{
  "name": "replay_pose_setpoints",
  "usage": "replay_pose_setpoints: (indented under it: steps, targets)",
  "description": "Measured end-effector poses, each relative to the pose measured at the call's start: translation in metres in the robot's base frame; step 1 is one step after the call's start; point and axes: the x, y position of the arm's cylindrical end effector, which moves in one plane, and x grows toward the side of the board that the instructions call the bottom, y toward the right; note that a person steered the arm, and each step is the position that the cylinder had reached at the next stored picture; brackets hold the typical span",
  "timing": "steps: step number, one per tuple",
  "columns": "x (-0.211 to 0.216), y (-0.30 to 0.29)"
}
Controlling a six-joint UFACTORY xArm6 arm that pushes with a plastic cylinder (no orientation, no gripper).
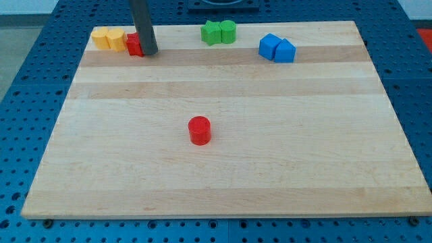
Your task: Move the red circle below the yellow hexagon
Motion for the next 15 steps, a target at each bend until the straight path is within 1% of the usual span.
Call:
replay_pose_setpoints:
  steps: [3, 4, 6, 7, 8, 9, 10, 11, 13, 15]
  targets:
    - [-0.001, -0.004]
    - [0.033, 0.027]
    - [0.106, 0.132]
    - [0.157, 0.16]
    - [0.212, 0.163]
    - [0.237, 0.147]
    - [0.238, 0.119]
    - [0.234, 0.103]
    - [0.204, 0.081]
    - [0.171, 0.08]
